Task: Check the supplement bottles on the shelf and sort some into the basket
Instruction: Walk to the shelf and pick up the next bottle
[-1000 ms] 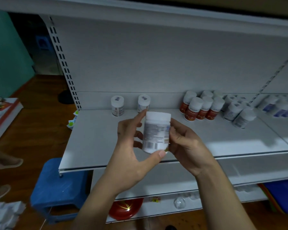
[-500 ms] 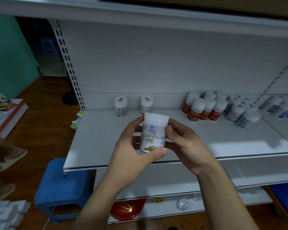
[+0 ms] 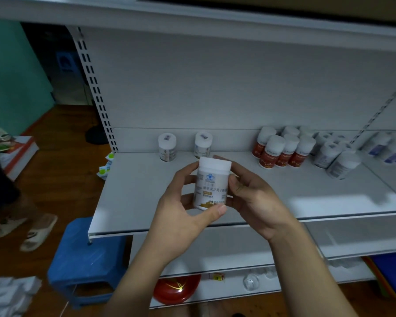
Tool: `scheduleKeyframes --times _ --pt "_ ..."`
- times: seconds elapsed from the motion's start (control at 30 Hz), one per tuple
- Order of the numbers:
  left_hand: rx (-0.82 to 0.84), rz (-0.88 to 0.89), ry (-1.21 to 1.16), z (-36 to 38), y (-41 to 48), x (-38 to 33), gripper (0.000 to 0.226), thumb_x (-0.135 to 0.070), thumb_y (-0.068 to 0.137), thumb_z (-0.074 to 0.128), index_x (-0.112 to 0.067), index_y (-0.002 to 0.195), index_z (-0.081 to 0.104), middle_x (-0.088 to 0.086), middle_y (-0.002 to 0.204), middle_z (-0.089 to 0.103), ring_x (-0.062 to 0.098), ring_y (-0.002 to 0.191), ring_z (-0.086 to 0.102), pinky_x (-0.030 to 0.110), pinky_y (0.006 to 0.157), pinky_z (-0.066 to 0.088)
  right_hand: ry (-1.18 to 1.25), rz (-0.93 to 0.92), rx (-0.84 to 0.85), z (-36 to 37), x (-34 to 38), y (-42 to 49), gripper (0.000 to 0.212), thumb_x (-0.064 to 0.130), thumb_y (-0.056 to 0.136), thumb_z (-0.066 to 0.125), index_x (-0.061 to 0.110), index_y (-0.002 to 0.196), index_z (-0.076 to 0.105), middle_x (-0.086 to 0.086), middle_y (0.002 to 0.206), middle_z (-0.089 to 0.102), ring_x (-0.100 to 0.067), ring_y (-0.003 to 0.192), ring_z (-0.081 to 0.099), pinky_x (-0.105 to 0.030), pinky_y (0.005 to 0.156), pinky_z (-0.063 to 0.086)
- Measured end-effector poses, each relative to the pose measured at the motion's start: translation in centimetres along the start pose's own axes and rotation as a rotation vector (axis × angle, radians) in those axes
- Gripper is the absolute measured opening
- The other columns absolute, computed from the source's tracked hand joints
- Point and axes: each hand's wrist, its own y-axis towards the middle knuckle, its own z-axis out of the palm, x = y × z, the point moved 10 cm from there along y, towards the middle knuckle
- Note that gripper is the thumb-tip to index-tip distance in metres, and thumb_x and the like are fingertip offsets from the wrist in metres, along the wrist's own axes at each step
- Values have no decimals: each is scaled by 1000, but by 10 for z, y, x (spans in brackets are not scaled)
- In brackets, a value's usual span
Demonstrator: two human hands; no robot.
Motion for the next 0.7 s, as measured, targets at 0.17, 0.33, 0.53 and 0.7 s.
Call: scheduleKeyframes --times 0.17,0.33,0.53,0.7 --pt "-6 12 62 -1 2 4 74 -21 72 84 -48 125 40 -27 114 54 -18 101 52 1 73 43 -4 2 -10 -1 -3 3 47 19 92 55 11 137 49 -17 129 62 -34 118 60 -40 92 54" --pt "-19 20 119 2 1 7 71 -17 71 84 -48 118 40 -27 113 54 -17 104 49 3 75 43 -22 5 24 -6 -7 -1 51 14 87 55 12 137 49 -15 129 62 -32 118 60 -43 97 50" --pt "-36 -1 114 15 -3 5 75 -22 68 86 -38 126 41 -20 114 55 -10 97 55 9 69 47 -36 61 56 -15 -6 -7 46 18 86 54 17 133 53 -12 127 64 -29 114 63 -38 90 55" --pt "-49 7 112 44 -3 -8 72 -24 68 87 -40 125 46 -18 114 57 -6 93 59 15 67 50 -16 59 19 -43 6 -21 43 16 91 55 24 133 53 -18 123 64 -34 113 63 -43 92 53"
